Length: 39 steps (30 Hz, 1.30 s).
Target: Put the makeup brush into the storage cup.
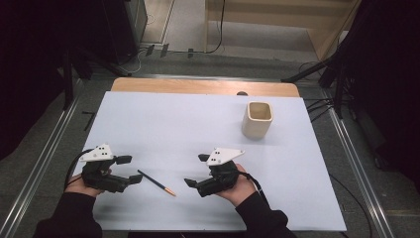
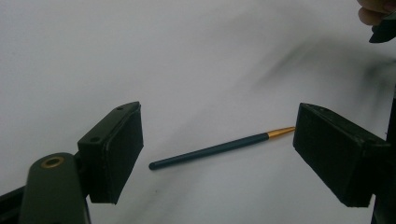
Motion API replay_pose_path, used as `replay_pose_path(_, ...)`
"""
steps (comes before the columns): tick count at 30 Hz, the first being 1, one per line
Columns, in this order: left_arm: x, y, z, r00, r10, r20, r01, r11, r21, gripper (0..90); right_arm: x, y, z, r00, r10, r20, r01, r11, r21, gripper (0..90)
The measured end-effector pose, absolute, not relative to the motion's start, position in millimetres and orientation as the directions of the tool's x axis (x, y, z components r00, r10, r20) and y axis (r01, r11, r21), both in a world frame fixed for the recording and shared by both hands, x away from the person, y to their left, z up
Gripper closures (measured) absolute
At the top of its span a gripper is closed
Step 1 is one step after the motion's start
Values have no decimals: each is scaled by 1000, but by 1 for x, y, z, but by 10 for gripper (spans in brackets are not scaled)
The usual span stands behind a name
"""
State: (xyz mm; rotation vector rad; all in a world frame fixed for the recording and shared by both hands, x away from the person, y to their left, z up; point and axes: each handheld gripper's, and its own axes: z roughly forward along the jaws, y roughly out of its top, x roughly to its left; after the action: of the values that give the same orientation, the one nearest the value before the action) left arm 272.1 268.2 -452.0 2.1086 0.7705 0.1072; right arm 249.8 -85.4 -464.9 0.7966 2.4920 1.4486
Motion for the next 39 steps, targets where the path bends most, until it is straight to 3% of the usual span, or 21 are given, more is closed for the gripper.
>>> replay_pose_path(26, 273, 273, -451, 796, 572, -196, 491, -421, 763, 168, 258, -32, -464, -882, 453, 131, 337, 411, 847, 152)
replay_pose_path(32, 273, 273, -451, 796, 573, -197, 492, -422, 762, 168, 259, -26, -461, -884, 447, 136, 365, 479, 798, 162)
replay_pose_path(39, 273, 272, -453, 791, 579, -197, 500, -427, 753, 168, 266, -17, -456, -884, 444, 145, 416, 606, 678, 180)
